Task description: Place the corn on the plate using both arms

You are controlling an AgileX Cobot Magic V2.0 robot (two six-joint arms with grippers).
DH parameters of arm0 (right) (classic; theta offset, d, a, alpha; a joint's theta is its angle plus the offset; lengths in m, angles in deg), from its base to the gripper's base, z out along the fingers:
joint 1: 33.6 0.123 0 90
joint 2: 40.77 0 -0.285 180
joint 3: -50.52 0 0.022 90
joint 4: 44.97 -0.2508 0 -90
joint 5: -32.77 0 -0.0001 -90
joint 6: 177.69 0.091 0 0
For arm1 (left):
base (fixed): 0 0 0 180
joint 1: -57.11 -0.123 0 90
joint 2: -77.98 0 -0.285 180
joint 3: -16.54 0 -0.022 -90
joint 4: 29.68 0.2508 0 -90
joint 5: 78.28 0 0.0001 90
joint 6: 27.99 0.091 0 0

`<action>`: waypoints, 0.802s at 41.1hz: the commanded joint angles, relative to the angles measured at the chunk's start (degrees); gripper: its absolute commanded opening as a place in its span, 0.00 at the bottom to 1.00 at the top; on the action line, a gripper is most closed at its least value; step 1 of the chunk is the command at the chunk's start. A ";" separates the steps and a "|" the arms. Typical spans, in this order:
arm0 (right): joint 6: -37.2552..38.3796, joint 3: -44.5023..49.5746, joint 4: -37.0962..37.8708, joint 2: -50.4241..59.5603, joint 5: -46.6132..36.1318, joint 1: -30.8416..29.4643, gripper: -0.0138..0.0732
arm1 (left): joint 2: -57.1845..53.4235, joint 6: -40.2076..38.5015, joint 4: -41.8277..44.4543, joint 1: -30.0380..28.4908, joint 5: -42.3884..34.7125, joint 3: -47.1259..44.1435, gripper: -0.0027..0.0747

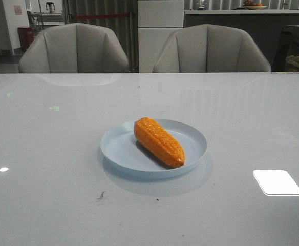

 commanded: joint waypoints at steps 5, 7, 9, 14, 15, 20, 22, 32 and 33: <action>-0.44 8.88 -0.55 12.23 -16.16 3.92 0.23 | -0.93 -0.70 0.00 -0.08 -4.29 -2.13 0.16; -0.44 11.57 -0.60 15.08 -20.22 4.03 0.23 | -0.93 -0.70 0.00 -0.08 -4.29 -2.13 0.16; -0.44 14.05 -0.60 18.22 -23.30 4.03 0.23 | -0.93 -0.70 0.00 -0.08 -4.29 -2.13 0.16; -0.44 19.31 -0.60 25.35 -27.37 3.97 0.23 | -0.93 -0.70 0.00 -0.08 -4.29 -2.13 0.16; -0.44 20.37 -0.60 26.52 -27.51 3.97 0.23 | -0.93 -0.70 0.00 -0.08 -4.29 -2.13 0.16; -0.44 24.84 -0.66 27.02 -30.60 4.60 0.23 | -0.93 -0.70 0.00 -0.08 -4.39 -2.13 0.16; -0.44 26.40 -0.66 27.02 -31.63 4.89 0.23 | -0.93 -0.70 0.00 -0.08 -4.39 -2.13 0.16; -0.44 27.58 -0.66 26.97 -24.87 5.69 0.23 | -0.93 -0.70 0.00 -0.08 -4.39 -2.13 0.16; -0.44 27.58 -0.66 26.97 -24.32 5.69 0.23 | -0.93 -0.70 0.00 -0.08 -4.39 -2.13 0.16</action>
